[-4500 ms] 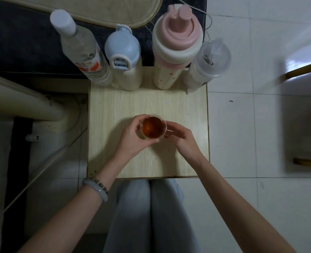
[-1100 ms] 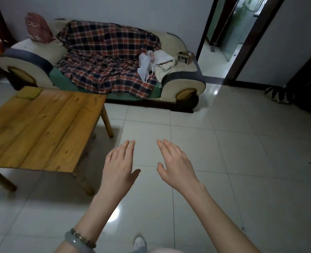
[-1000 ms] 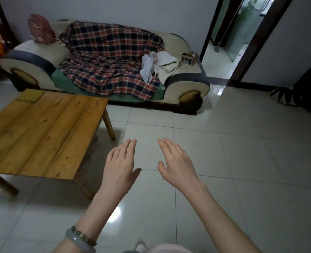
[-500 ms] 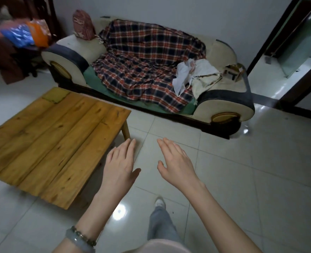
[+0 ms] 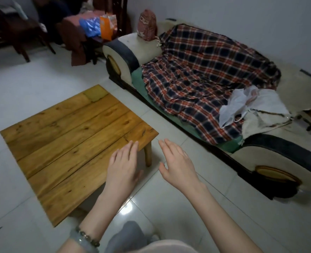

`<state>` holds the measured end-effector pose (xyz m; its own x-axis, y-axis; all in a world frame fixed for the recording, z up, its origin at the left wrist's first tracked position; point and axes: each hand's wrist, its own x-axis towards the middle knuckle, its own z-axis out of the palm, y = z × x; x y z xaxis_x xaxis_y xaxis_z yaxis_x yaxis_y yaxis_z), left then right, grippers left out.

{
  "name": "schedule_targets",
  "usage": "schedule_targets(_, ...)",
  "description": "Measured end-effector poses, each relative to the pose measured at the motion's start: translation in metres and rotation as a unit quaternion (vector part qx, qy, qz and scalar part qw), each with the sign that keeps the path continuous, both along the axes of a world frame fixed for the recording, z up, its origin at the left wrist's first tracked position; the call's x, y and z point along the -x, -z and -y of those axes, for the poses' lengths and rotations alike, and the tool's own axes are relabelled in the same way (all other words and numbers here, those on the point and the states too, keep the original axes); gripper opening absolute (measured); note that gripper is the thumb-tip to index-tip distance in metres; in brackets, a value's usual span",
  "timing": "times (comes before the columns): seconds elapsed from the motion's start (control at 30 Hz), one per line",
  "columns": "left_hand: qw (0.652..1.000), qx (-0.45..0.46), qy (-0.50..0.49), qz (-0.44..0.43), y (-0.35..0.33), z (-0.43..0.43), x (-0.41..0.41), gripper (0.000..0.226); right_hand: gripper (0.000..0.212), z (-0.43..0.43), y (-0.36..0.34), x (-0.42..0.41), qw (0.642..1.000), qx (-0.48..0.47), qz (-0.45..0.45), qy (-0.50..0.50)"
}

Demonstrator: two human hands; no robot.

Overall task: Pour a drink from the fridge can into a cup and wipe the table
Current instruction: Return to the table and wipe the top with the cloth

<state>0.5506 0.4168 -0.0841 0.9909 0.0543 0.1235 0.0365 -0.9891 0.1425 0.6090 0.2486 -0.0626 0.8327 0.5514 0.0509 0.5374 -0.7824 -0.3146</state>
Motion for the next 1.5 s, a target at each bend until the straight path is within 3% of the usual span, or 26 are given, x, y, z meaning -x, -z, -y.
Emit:
schedule_targets(0.6,0.982,0.009,-0.191,-0.003,0.022,-0.179,-0.198,0.095,0.066,-0.210,0.035,-0.250,0.984,0.019,-0.001,-0.175)
schedule_targets(0.97,0.973,-0.012,-0.225,-0.055,0.055,-0.291,-0.298,0.089,0.066,-0.328,0.065,-0.375,0.967,0.027,-0.029,-0.251)
schedule_targets(1.27,0.964,-0.065,-0.247,-0.079,0.121,-0.375,-0.372,0.076,0.064,-0.423,0.155,-0.490,0.950,0.018,-0.054,-0.308)
schedule_targets(1.37,0.951,-0.053,-0.287,-0.102,0.163,-0.397,-0.388,0.067,0.061,-0.458,0.201,-0.528,0.944,0.000,-0.037,-0.327)
schedule_targets(1.5,0.935,-0.021,-0.322,-0.145,0.227,-0.415,-0.398,0.070,0.059,-0.505,0.272,-0.568,0.940,0.007,-0.046,-0.338)
